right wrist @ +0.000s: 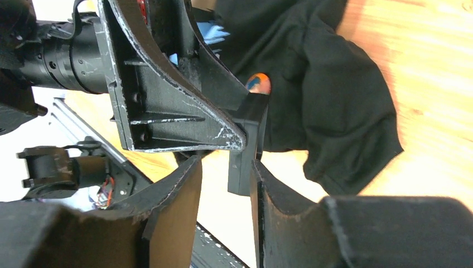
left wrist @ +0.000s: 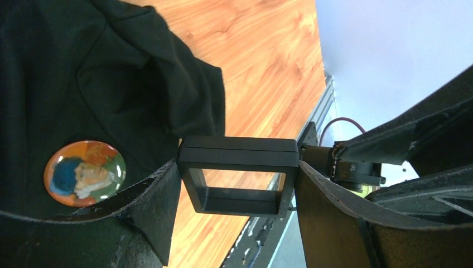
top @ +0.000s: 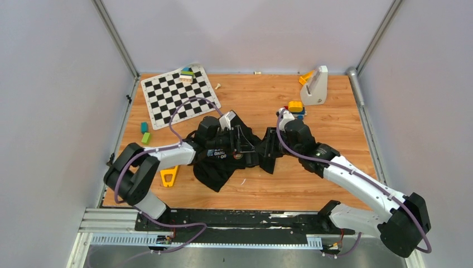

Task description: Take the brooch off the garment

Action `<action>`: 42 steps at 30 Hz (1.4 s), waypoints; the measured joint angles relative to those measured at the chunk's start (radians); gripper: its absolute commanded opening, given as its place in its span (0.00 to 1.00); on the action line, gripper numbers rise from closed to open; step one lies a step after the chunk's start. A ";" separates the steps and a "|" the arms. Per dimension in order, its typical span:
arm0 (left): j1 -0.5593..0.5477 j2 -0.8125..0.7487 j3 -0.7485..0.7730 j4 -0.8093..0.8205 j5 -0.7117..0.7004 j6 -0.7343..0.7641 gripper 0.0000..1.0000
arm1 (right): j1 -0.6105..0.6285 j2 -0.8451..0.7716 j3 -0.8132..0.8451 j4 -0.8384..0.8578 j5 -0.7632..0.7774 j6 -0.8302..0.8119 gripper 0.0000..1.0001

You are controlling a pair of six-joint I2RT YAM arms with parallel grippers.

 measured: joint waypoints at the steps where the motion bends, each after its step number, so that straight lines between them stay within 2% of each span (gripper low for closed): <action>1: 0.003 0.025 0.000 0.017 0.009 -0.004 0.00 | 0.000 0.009 -0.002 -0.003 0.007 0.000 0.37; 8: 0.025 0.194 0.032 0.093 0.055 -0.019 0.00 | -0.001 0.075 -0.011 -0.029 0.058 -0.001 0.37; 14: 0.039 0.270 0.061 0.138 0.080 -0.023 0.00 | -0.010 0.150 -0.019 -0.031 0.064 -0.003 0.37; 34: 0.049 0.304 0.062 0.164 0.101 -0.018 0.00 | -0.022 0.296 -0.007 -0.002 0.047 -0.009 0.33; 42: 0.051 0.311 0.062 0.167 0.102 -0.020 0.00 | -0.029 0.330 0.020 0.019 0.050 -0.014 0.28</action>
